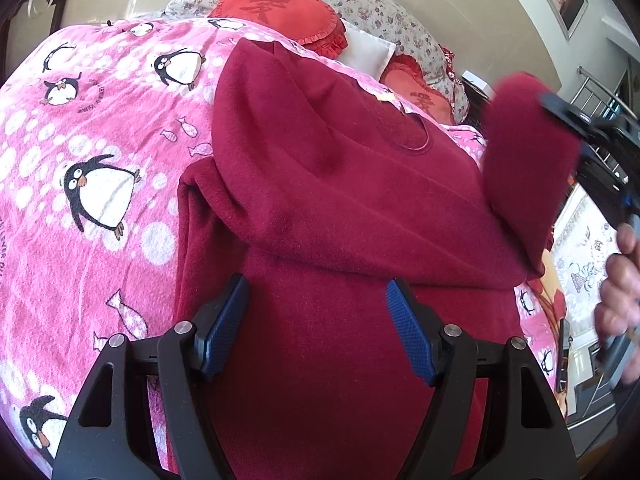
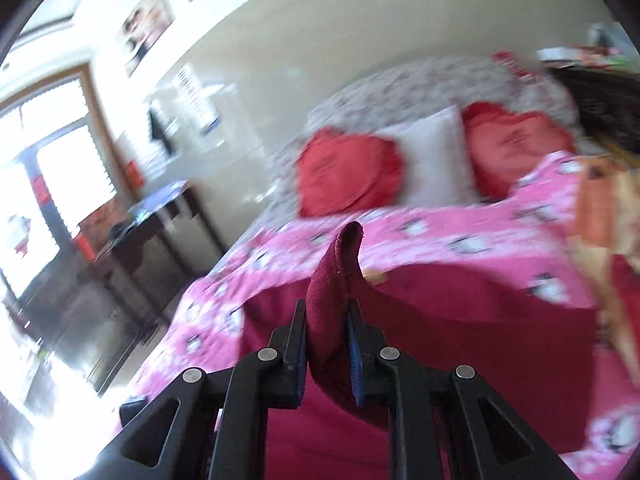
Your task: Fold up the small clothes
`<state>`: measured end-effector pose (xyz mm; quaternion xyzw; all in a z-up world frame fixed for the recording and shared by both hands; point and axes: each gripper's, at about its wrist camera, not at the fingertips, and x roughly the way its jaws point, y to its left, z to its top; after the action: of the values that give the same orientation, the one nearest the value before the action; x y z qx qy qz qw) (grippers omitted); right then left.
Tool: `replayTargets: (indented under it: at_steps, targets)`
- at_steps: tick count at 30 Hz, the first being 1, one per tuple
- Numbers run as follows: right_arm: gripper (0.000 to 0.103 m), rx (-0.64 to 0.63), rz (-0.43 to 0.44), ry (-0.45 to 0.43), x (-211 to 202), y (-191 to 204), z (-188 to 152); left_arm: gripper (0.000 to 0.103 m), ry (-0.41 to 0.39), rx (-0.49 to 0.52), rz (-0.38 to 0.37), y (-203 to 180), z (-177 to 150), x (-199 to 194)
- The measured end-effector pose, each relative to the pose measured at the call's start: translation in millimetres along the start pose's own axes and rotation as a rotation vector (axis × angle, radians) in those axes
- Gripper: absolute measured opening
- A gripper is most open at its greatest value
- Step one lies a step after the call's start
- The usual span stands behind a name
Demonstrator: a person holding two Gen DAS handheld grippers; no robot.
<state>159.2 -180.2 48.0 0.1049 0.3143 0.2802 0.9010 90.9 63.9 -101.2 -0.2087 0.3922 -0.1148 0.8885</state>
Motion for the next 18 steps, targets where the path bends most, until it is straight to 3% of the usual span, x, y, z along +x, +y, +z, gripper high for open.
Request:
replayTargets:
  at_steps: [5, 8, 11, 13, 18]
  targets:
    - [0.017, -0.002, -0.061, 0.168, 71.8, 15.7, -34.1, 0.072, -0.001, -0.011, -0.012, 1.9, -2.2, -1.3]
    - [0.029, 0.015, -0.091, 0.241, 90.9, 10.4, -48.4, 0.072, 0.000, -0.006, -0.004, 0.6, -3.1, -2.6]
    - [0.046, 0.047, -0.072, 0.194, 64.8, 0.3, -55.9, 0.072, 0.012, 0.023, 0.002, -5.4, -1.3, -9.5]
    - [0.057, 0.027, -0.075, 0.142, 34.4, -4.0, -64.1, 0.072, 0.006, 0.040, -0.043, -10.2, -0.8, -19.1]
    - [0.058, -0.101, -0.209, 0.183, -5.4, -16.8, -114.0, 0.072, -0.001, 0.130, -0.094, -32.6, 19.6, -18.9]
